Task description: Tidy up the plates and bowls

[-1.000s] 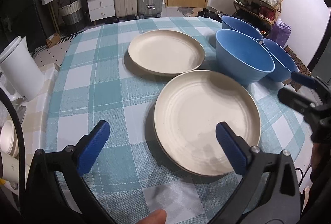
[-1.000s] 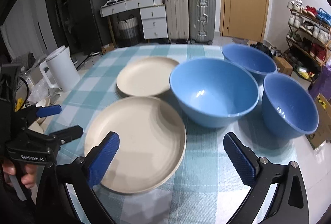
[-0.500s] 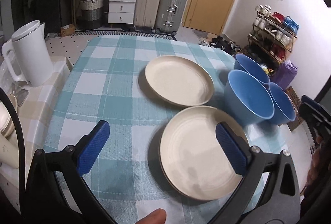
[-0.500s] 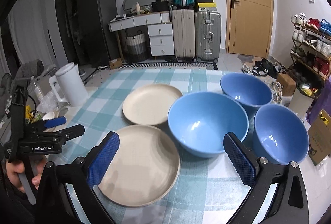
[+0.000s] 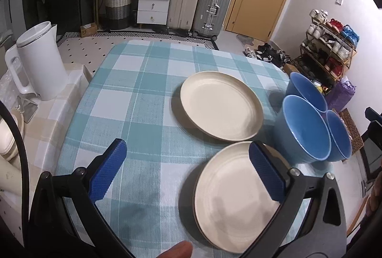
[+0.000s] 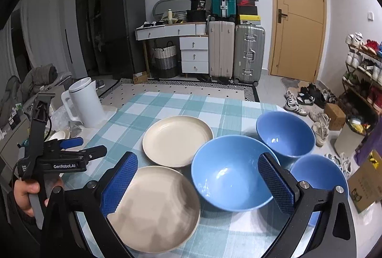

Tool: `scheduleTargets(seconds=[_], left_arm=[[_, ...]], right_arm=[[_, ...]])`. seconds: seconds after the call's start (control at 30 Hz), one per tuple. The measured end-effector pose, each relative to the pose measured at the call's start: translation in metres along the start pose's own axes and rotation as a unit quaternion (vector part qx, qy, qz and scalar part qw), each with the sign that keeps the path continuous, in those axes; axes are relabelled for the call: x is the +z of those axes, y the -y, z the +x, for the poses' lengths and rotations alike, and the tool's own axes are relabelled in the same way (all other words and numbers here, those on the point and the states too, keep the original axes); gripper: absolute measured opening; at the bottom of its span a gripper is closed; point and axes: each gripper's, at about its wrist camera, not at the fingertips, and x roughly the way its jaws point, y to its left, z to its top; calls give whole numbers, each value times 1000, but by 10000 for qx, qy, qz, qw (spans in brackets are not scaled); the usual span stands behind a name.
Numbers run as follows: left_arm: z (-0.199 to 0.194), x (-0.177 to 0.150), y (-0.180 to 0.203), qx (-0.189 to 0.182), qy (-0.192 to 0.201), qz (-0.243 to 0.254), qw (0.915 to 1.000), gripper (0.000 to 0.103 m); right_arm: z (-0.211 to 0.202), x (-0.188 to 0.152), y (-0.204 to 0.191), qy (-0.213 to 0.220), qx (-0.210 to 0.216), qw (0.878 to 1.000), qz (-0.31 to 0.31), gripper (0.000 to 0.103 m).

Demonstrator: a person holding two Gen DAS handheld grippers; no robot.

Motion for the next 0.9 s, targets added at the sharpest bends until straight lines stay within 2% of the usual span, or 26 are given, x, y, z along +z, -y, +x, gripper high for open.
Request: scheduleTargets(seconds=[0.6,0.9], left_arm=[[68,36,-10,155,-355,-204,9990,102],[105,50,-14,222,-563,-277,9978,102]], right_arm=[[85,47,24,-646,112,9978,41,102],[142,62,24,-1137,164,9933,-149,102]])
